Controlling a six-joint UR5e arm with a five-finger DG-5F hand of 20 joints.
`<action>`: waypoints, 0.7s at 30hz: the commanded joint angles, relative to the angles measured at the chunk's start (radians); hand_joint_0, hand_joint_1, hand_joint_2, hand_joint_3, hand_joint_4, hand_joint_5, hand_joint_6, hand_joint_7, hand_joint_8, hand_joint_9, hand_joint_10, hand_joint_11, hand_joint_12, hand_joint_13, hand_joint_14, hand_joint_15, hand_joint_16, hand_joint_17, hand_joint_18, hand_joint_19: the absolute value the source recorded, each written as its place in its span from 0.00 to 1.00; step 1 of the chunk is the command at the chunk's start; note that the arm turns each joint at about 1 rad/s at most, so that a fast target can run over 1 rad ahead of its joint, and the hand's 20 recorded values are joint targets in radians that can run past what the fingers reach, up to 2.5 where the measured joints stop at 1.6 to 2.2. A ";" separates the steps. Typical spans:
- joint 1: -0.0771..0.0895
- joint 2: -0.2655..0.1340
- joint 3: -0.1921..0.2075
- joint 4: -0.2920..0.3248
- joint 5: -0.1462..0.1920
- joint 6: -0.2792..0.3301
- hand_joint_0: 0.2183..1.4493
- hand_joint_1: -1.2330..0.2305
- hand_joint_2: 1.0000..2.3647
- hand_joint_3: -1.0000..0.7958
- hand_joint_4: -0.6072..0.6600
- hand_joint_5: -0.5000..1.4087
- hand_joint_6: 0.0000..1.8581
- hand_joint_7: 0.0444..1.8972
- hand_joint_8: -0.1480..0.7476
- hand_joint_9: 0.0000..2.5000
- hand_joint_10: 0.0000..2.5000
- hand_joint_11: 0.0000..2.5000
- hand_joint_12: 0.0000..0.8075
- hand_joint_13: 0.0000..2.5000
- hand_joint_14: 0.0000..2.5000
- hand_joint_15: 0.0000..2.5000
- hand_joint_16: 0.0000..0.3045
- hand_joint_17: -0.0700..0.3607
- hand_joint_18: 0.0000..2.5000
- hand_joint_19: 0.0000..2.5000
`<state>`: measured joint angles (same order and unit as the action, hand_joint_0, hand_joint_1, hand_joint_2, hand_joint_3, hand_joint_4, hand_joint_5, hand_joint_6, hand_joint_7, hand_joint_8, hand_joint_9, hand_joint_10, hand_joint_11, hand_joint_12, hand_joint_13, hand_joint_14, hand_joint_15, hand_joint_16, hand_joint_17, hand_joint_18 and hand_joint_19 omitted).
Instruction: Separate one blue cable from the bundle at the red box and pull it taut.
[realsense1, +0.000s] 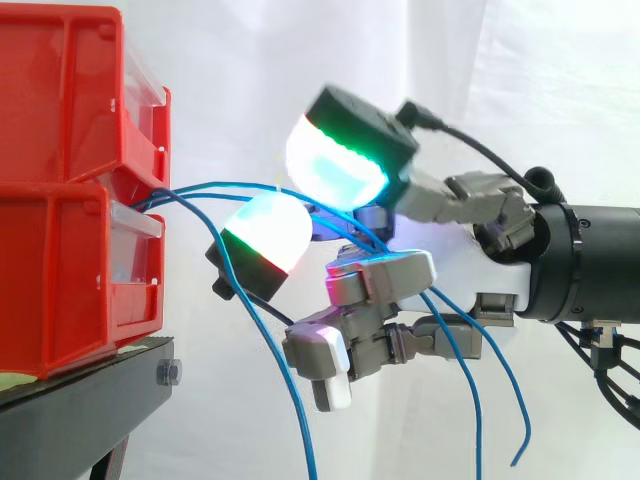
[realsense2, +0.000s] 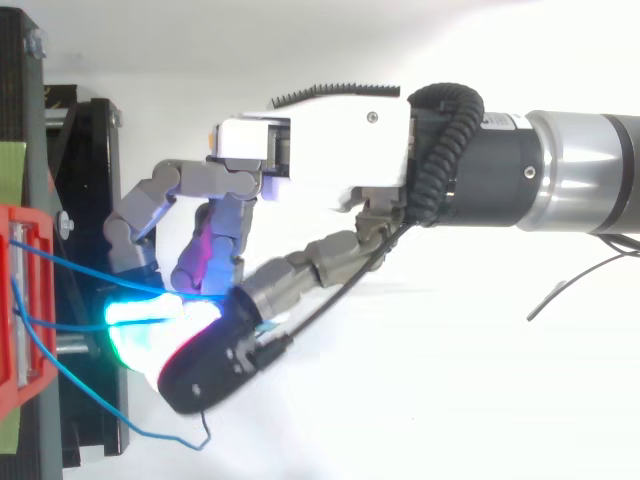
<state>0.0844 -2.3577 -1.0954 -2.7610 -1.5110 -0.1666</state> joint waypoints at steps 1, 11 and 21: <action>0.000 0.000 0.000 0.001 0.000 -0.004 0.24 0.61 0.00 0.28 0.53 0.22 0.48 0.51 0.46 0.59 0.00 0.67 0.47 0.42 0.01 0.38 0.17 0.44 0.33 0.34; 0.000 0.000 0.000 0.000 0.000 -0.004 0.31 0.38 0.01 0.44 0.55 0.21 0.48 0.52 0.50 0.56 0.00 0.64 0.52 0.41 0.01 0.38 0.20 0.48 0.33 0.34; 0.000 0.000 0.000 0.006 0.000 -0.013 0.45 0.23 0.00 0.28 0.44 0.18 0.51 0.46 0.44 0.47 0.00 0.66 0.45 0.34 0.01 0.36 0.17 0.43 0.28 0.32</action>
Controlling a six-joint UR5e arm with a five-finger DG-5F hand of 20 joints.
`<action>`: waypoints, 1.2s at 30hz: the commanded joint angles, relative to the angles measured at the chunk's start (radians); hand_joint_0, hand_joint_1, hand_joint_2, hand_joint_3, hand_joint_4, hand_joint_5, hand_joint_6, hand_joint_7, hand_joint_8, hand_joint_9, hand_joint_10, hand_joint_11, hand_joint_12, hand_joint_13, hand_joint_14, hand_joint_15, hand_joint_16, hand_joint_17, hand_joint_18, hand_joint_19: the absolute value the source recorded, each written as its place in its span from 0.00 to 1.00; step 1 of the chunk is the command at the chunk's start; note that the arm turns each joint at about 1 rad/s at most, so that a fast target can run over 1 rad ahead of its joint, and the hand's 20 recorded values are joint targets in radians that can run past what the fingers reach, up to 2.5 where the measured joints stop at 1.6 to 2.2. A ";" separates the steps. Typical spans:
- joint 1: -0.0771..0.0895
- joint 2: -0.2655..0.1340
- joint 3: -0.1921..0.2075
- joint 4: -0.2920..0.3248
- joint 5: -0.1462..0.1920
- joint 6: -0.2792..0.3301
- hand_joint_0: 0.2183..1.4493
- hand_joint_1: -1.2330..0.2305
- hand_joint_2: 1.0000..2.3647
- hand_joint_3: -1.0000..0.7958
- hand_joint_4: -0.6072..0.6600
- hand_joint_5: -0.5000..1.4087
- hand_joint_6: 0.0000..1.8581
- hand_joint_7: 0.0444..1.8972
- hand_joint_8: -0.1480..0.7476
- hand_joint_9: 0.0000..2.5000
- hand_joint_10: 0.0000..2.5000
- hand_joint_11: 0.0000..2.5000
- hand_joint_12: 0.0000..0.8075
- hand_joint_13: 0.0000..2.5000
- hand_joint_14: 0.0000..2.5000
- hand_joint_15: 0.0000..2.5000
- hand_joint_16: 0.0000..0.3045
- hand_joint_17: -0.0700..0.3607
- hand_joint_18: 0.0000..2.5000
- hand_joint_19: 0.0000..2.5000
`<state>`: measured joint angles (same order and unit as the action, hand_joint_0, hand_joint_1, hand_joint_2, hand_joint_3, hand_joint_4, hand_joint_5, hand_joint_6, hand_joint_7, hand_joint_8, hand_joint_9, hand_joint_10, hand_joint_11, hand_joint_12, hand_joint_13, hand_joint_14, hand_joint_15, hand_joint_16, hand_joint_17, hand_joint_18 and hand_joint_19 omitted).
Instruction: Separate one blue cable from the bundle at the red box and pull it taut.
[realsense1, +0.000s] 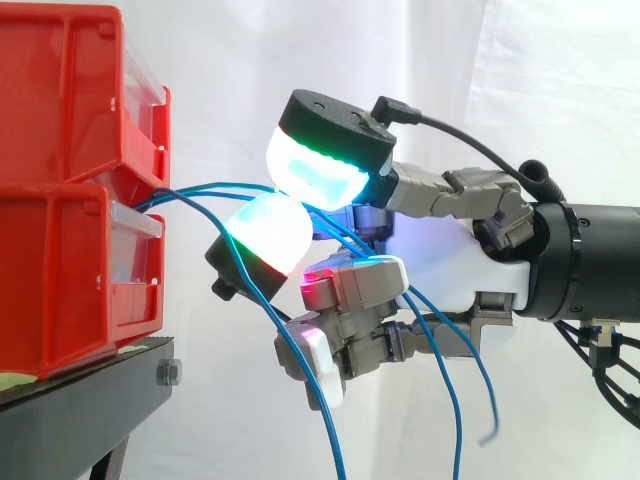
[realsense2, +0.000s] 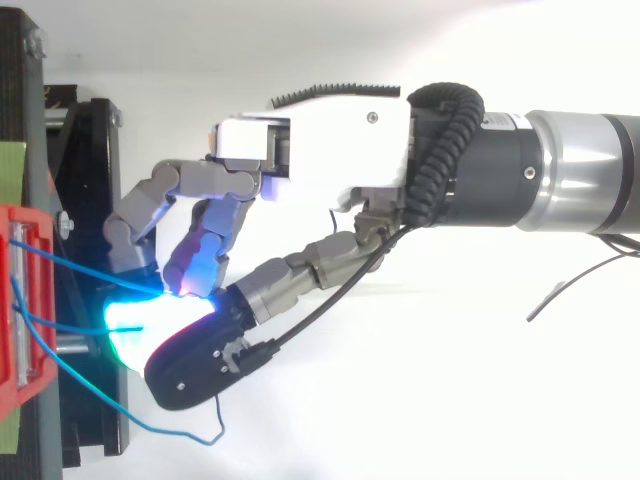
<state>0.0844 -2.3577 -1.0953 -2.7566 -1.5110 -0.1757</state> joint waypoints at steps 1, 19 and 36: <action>0.000 0.000 0.000 0.002 0.000 -0.004 0.45 0.22 0.00 0.28 0.44 0.18 0.51 0.47 0.44 0.47 0.00 0.65 0.45 0.34 0.01 0.36 0.17 0.43 0.29 0.31; 0.000 0.000 0.000 -0.005 0.000 -0.016 0.31 0.49 0.01 0.39 0.54 0.21 0.48 0.54 0.45 0.56 0.00 0.65 0.47 0.39 0.01 0.37 0.17 0.43 0.30 0.36; 0.000 0.000 0.000 -0.012 -0.002 -0.033 0.45 0.21 0.00 0.28 0.43 0.18 0.52 0.52 0.44 0.47 0.00 0.66 0.45 0.34 0.01 0.34 0.17 0.44 0.28 0.30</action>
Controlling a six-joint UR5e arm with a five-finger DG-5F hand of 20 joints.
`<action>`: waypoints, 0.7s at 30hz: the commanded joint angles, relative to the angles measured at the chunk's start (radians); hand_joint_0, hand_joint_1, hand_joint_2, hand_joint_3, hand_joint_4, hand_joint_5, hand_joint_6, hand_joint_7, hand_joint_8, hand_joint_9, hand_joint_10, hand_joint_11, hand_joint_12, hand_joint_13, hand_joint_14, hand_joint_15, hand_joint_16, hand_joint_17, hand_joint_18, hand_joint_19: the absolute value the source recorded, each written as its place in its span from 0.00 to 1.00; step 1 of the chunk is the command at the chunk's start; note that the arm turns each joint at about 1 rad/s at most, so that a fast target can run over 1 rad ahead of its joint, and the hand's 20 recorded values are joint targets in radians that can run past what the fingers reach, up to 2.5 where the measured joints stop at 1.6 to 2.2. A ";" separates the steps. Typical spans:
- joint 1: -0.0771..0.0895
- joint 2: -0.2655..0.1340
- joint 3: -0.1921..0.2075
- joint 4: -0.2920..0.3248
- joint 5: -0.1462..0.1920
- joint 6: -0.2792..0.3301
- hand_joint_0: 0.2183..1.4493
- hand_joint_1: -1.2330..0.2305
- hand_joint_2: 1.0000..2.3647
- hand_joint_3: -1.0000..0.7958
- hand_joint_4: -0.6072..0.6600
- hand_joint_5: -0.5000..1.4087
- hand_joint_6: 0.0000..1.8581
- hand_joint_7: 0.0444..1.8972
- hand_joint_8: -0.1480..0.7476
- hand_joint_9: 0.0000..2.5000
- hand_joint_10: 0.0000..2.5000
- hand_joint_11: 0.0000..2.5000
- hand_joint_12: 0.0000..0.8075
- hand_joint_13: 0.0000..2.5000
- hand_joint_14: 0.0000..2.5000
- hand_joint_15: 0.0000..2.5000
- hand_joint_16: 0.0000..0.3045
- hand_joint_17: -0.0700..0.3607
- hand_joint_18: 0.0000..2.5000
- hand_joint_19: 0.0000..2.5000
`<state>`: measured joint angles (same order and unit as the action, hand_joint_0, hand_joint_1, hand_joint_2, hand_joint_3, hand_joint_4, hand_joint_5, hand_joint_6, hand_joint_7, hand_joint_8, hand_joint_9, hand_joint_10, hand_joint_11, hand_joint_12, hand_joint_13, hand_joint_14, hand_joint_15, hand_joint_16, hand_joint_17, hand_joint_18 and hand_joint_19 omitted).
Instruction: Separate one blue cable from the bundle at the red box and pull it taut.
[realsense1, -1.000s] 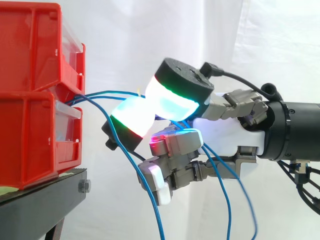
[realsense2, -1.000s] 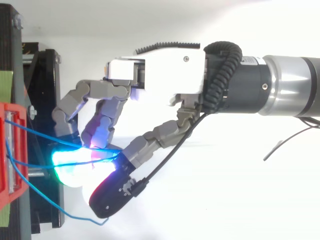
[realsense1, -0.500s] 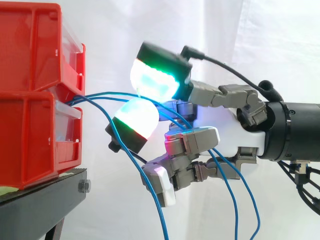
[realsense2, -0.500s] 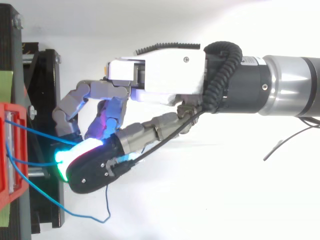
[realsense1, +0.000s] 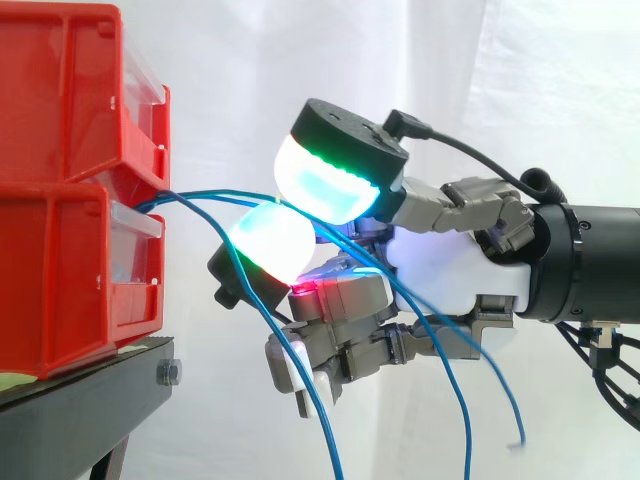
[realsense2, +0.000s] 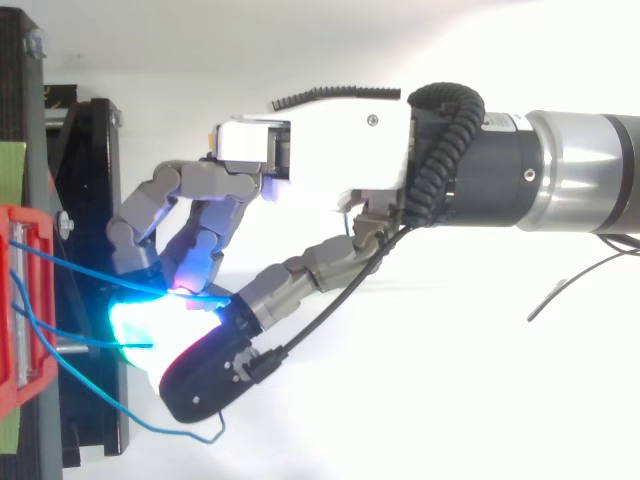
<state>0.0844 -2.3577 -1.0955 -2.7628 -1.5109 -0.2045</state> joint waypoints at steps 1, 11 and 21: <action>0.000 0.000 0.000 -0.006 -0.002 -0.004 0.42 0.20 0.00 0.28 0.44 0.19 0.52 0.52 0.45 0.48 0.00 0.67 0.45 0.34 0.01 0.35 0.17 0.44 0.29 0.30; 0.003 0.000 0.000 -0.009 0.001 -0.006 0.23 0.39 0.00 0.28 0.52 0.22 0.49 0.51 0.49 0.56 0.00 0.64 0.48 0.39 0.01 0.36 0.18 0.45 0.31 0.32; 0.005 0.000 0.000 -0.011 0.000 -0.004 0.31 0.44 0.01 0.40 0.53 0.21 0.48 0.53 0.51 0.56 0.00 0.63 0.51 0.39 0.01 0.36 0.20 0.48 0.31 0.34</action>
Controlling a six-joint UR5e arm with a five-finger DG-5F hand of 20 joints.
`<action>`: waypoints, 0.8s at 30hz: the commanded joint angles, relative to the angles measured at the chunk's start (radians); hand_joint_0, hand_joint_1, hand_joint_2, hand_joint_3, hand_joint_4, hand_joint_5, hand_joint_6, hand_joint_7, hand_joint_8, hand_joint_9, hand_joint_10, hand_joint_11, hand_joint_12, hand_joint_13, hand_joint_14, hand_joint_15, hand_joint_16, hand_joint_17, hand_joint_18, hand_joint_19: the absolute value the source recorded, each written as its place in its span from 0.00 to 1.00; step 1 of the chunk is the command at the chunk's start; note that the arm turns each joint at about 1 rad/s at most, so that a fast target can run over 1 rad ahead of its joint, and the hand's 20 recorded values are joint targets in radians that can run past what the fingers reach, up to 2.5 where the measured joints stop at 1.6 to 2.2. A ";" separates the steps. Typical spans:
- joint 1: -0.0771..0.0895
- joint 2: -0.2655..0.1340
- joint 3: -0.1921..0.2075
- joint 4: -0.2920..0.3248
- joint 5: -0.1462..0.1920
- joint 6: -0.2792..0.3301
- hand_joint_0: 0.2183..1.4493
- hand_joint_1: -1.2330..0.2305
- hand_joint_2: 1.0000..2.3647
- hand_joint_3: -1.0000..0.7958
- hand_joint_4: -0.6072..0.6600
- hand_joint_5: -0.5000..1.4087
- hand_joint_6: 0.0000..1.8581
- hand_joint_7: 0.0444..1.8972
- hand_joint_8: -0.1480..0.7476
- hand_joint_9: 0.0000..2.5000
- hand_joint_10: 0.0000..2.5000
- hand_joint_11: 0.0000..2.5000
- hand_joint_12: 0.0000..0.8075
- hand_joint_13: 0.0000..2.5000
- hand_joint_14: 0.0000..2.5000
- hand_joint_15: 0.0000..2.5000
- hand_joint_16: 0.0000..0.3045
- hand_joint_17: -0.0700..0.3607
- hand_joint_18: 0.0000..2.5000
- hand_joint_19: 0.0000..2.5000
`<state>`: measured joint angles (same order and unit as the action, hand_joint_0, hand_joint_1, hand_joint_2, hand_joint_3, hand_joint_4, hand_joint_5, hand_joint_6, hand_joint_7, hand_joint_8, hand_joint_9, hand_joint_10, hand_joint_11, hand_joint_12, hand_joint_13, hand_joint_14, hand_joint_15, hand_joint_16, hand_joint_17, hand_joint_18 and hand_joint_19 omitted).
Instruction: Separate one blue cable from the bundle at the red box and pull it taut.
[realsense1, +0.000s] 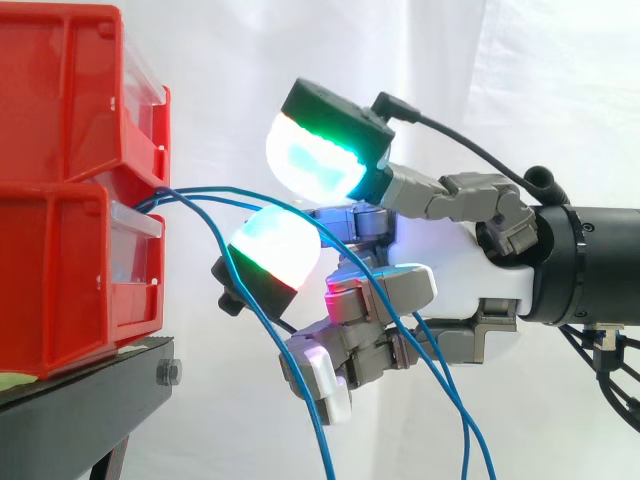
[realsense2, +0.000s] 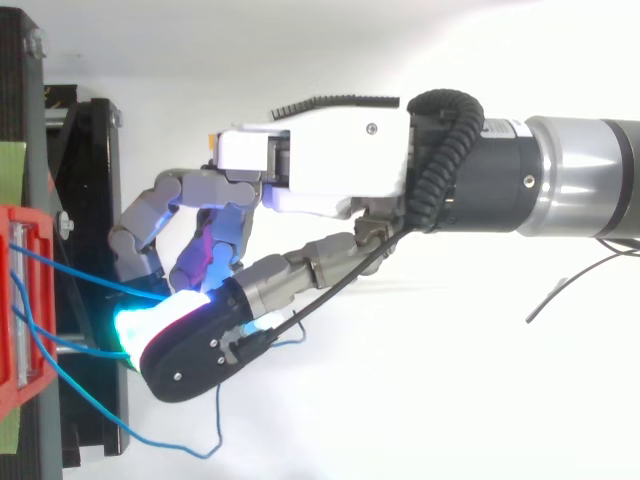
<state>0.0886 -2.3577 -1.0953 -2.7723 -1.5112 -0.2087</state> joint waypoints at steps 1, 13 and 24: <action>0.000 0.000 0.000 0.000 0.000 0.000 0.31 0.40 0.01 0.42 0.53 0.21 0.48 0.52 0.51 0.56 0.00 0.62 0.52 0.39 0.01 0.36 0.20 0.49 0.31 0.33; 0.000 0.000 0.000 0.000 -0.003 0.000 0.40 0.15 0.00 0.28 0.47 0.19 0.50 0.50 0.44 0.49 0.00 0.64 0.44 0.35 0.01 0.35 0.17 0.43 0.29 0.31; 0.000 0.000 0.000 0.000 -0.006 0.000 0.19 0.39 0.00 0.28 0.43 0.23 0.47 0.51 0.48 0.59 0.01 0.62 0.48 0.41 0.01 0.36 0.19 0.46 0.33 0.33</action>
<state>0.0889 -2.3577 -1.0952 -2.7719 -1.5169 -0.2087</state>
